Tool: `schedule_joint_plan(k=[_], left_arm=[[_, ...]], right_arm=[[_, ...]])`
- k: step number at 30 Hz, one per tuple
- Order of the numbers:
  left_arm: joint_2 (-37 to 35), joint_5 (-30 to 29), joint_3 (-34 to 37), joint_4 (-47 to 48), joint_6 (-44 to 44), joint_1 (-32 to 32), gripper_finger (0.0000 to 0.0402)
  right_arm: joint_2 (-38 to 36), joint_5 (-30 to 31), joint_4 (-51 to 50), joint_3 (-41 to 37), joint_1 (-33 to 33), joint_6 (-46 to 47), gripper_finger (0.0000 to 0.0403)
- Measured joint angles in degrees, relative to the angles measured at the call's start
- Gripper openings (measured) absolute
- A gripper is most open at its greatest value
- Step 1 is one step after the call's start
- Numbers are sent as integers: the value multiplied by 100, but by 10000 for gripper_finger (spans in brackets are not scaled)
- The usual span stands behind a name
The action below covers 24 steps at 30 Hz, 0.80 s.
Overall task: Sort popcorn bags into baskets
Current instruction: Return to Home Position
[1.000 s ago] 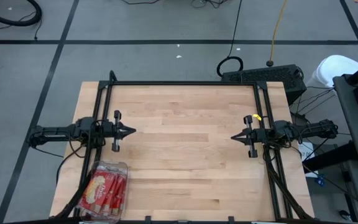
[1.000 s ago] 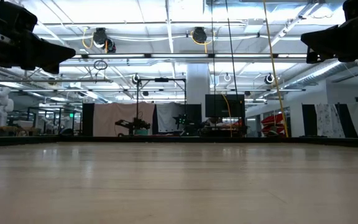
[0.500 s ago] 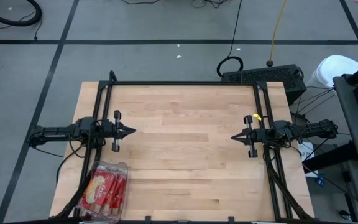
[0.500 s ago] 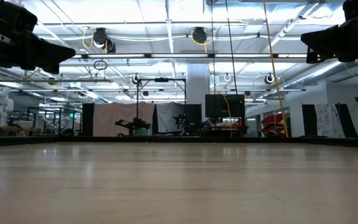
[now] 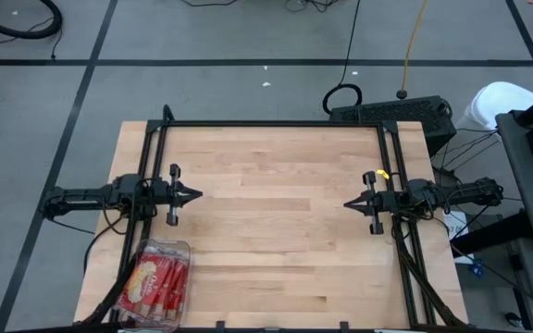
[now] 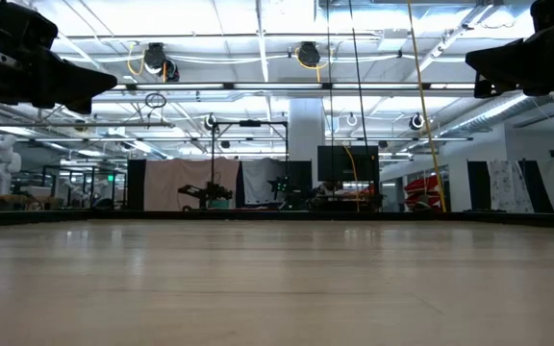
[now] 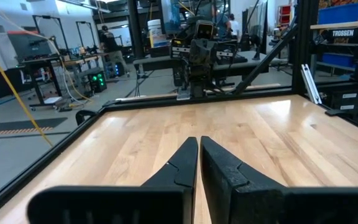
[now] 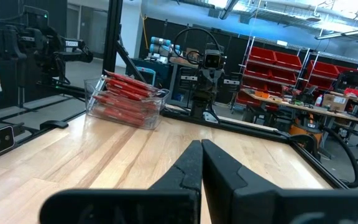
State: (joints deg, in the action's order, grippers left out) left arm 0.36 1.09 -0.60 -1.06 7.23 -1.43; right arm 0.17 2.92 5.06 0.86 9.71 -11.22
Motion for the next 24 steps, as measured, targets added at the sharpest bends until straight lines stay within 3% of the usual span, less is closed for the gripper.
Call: schedule_joint_plan(k=[13,24], left_arm=[[0,2,0,0,2,0,6],[0,4,0,0,2,0,25]], right_arm=[[0,0,0,0,1,0,0],[0,0,0,0,0,1,0]])
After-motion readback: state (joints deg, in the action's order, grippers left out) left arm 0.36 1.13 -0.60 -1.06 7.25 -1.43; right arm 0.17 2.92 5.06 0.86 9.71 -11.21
